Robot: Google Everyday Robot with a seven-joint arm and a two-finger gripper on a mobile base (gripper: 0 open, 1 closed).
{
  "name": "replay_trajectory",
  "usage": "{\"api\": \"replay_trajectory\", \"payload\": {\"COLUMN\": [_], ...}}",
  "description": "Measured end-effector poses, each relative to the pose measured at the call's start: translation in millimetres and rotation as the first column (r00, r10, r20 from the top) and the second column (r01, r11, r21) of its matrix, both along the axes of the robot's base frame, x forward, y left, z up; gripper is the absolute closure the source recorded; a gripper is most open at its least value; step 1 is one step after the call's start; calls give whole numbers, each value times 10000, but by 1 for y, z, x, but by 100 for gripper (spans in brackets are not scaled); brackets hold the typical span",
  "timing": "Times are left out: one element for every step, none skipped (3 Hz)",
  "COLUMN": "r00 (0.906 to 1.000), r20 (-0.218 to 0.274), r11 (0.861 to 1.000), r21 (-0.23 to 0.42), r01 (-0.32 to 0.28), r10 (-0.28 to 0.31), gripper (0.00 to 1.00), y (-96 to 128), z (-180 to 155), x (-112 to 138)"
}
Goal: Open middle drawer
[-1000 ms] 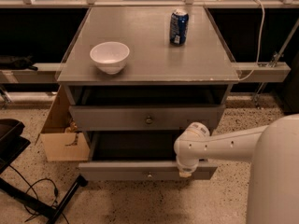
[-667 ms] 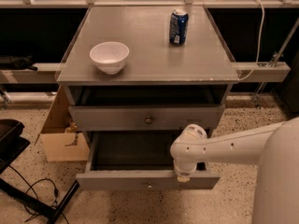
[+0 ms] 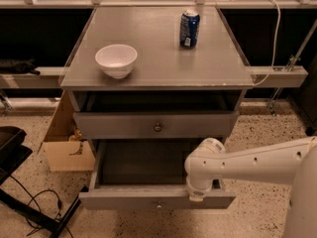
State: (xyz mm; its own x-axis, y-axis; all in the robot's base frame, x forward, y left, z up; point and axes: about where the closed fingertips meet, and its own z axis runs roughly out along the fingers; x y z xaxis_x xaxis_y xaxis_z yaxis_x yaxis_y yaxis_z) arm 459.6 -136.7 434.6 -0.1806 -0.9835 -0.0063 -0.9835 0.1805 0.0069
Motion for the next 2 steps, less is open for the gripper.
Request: {"api": "replay_trajectory", "payload": {"r00": [9979,9969], "r20": [-527,-662], "r11": [9992,9989], "r21": [125,149], "r01": [387,440], "r10": [-380,-429], "gripper": [100,100], "y": [-7,-7], "z": [-6,-5], "x": [-13,-13]}}
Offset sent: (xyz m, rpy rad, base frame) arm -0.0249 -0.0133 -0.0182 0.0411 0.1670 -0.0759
